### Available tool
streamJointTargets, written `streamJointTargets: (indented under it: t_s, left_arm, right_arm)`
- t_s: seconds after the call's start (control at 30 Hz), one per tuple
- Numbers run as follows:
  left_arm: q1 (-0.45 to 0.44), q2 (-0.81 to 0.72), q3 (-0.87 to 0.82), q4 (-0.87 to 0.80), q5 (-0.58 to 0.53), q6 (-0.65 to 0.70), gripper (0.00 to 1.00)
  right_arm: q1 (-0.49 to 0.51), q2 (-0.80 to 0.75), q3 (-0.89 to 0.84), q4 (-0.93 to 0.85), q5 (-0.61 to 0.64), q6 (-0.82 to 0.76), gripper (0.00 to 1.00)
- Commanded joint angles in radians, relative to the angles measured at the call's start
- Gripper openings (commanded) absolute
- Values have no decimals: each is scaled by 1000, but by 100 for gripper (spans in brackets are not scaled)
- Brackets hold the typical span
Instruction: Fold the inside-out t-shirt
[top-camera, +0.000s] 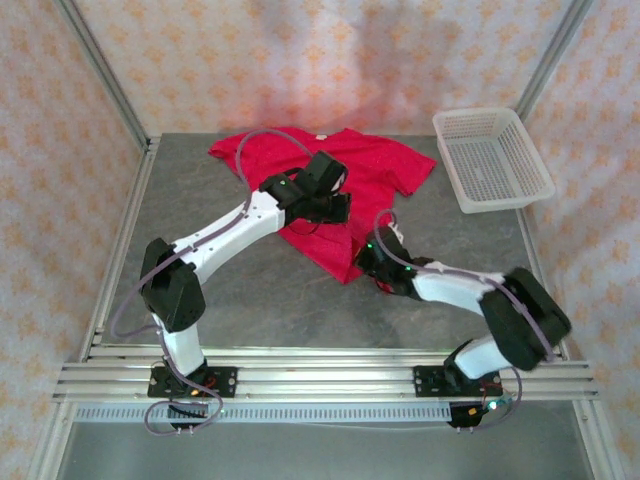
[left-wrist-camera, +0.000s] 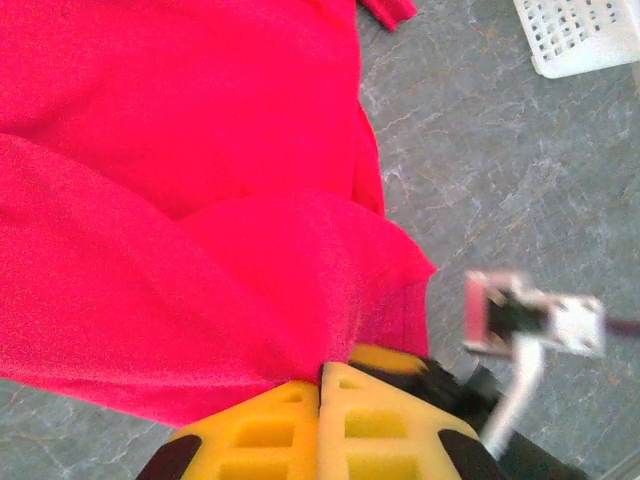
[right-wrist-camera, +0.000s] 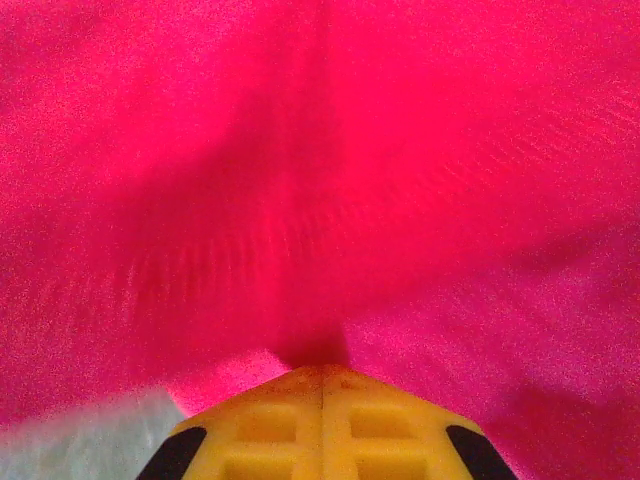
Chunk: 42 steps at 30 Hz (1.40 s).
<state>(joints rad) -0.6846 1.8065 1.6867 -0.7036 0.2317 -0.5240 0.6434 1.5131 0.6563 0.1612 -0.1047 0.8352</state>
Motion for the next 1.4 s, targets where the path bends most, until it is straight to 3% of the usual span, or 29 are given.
streamJointTargets:
  t_s: [0.0,0.1,0.2,0.4,0.53,0.67,0.77,0.9,1.03,1.13,1.3,1.37]
  left_arm:
    - [12,-79,45,-61,-3,-5,0]
    - [17,-122,48,-72,0,-5,0]
    - [17,-161,72,-85,2,-27,0]
    - [-7,-216,133,-61,43,-67,0]
    - [-15,-241,150,-28,73,-87,0]
    - [-24,-248,174,-5,89,-107,0]
    - [-34,-244,197,16,103,-127,0]
    - [-50,-256,228,22,123,-145,0]
    - [-50,-307,245,-2,108,-133,0]
    - [-48,-349,233,-17,56,-116,0]
    - [-19,-369,182,-18,61,-116,0]
    - [0,-374,150,-9,70,-120,0]
  right_arm:
    - [0,112,124,220,101,-5,0]
    - [-16,190,214,245,189,-9,0]
    - [-48,266,330,228,186,7,1]
    - [-51,448,568,151,90,40,39]
    - [-51,547,647,168,49,94,47]
    - [-36,639,806,60,52,106,59]
    - [-4,715,961,-76,123,96,75]
    - [24,864,1241,-357,215,119,84]
    - [32,1066,1582,-732,255,199,85]
    - [34,1188,1754,-895,230,256,85]
    - [33,1230,1776,-914,188,278,76]
    - [33,1220,1758,-900,184,264,63]
